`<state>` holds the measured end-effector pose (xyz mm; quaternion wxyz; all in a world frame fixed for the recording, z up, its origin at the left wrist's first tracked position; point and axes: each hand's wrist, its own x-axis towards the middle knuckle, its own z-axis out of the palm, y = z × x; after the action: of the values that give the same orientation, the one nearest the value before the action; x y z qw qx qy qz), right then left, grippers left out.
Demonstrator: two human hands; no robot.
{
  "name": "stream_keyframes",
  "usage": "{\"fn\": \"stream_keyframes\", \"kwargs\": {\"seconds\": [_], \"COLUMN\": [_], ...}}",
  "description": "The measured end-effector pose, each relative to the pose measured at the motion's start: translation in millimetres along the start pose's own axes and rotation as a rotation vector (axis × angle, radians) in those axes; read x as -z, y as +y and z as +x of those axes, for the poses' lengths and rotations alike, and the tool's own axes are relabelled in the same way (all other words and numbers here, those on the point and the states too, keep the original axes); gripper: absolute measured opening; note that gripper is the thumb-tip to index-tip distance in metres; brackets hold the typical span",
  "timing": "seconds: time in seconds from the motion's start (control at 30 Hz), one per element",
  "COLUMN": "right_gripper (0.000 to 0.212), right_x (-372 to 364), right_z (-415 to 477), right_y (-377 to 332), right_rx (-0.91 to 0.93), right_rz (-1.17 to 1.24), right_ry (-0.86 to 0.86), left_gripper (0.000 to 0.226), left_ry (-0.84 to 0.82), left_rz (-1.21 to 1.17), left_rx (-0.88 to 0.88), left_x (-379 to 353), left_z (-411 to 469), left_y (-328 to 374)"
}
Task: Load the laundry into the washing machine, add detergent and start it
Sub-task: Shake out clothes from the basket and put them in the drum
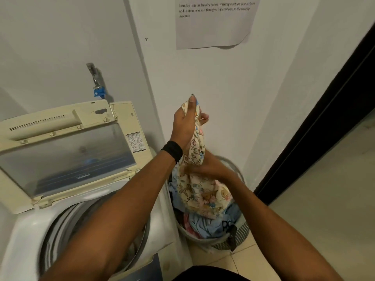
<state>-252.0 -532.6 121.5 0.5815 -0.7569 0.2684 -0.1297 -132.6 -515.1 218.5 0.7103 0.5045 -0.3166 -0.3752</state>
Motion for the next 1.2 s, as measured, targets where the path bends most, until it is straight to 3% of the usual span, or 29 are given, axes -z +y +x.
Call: {"fn": "stream_keyframes", "kwargs": {"seconds": [0.1,0.2,0.27,0.37,0.5,0.6,0.73,0.87,1.07,1.13,1.2], "right_gripper": [0.057,0.049,0.044,0.027,0.029,0.035,0.038,0.051,0.048,0.04,0.035], "right_x": [-4.4,24.4,50.1,79.3,82.7,68.7,63.1,59.9,68.9,80.0,88.4], "right_z": [-0.5,-10.0,-16.9,-23.5,-14.3,-2.5,-1.1,-9.9,-20.3,-25.5,-28.4], "right_y": [27.1,41.4,38.7,14.9,-29.2,-45.5,-37.6,-19.3,-11.0,-10.4,-18.2], "right_rx": [-0.103,-0.11,-0.103,-0.001,0.166,0.219,0.202,0.049,-0.081,-0.089,-0.053], "right_rz": [-0.222,-0.315,-0.292,-0.063,0.206,0.164,0.125,0.017,-0.016,-0.04,0.056], "right_ry": [-0.02,-0.052,0.014,0.249,0.413,0.402,0.452,0.209,-0.06,0.004,0.194], "left_gripper": [0.038,0.04,0.041,0.049,0.051,0.05,0.041,0.016,0.015,0.007,0.008], "left_ry": [0.08,0.24,0.282,0.108,-0.245,-0.351,-0.218,-0.053,0.196,0.244,0.256], "left_rz": [0.017,0.151,0.337,0.671,0.936,0.847,0.785,0.528,0.171,0.147,0.173], "left_rx": [-0.05,-0.176,-0.315,-0.417,-0.228,-0.176,-0.201,-0.156,-0.026,-0.044,-0.068], "left_x": [2.6,31.6,52.1,66.7,66.2,47.4,44.8,49.3,49.1,51.4,56.6], "left_z": [7.0,19.7,22.9,15.9,7.7,-3.2,-6.5,-3.2,-1.7,-1.9,-3.0], "left_y": [10.5,19.0,20.1,6.8,-29.0,-42.7,-40.4,-29.6,-18.0,-16.0,-16.1]}}
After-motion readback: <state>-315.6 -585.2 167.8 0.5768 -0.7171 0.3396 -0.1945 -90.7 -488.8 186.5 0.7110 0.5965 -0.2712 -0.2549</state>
